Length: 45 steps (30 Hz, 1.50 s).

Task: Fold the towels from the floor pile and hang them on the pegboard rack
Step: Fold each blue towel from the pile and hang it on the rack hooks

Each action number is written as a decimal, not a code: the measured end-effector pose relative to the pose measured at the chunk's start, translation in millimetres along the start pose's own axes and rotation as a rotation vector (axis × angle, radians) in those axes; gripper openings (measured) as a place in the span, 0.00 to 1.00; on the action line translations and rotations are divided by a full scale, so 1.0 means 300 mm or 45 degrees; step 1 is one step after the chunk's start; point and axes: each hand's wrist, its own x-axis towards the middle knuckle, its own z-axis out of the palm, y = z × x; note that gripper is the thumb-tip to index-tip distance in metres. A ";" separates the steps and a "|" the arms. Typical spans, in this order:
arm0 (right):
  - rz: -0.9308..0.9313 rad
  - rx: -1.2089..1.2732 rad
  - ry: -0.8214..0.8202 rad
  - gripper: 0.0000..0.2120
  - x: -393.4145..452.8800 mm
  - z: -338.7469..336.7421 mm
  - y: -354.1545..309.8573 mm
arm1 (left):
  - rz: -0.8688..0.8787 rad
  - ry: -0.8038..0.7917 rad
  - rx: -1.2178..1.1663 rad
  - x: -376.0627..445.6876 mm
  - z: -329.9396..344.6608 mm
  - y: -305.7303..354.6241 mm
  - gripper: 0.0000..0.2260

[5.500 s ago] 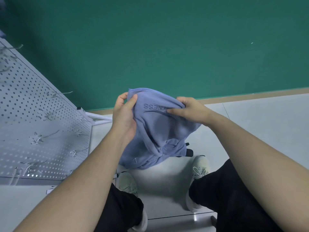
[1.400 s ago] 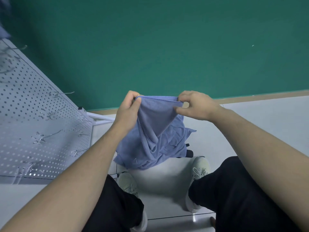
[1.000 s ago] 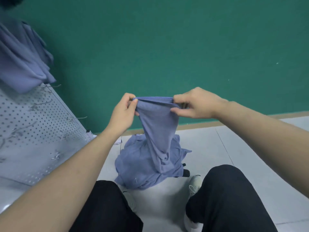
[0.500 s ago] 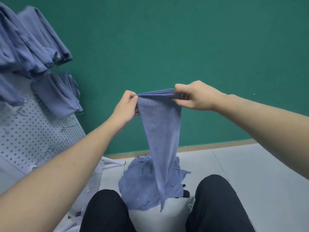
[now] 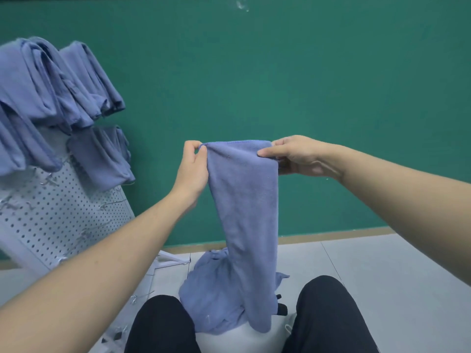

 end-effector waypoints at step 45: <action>0.051 -0.014 0.116 0.12 -0.056 0.181 0.222 | -0.643 -0.054 -0.899 -0.121 0.008 -0.084 0.11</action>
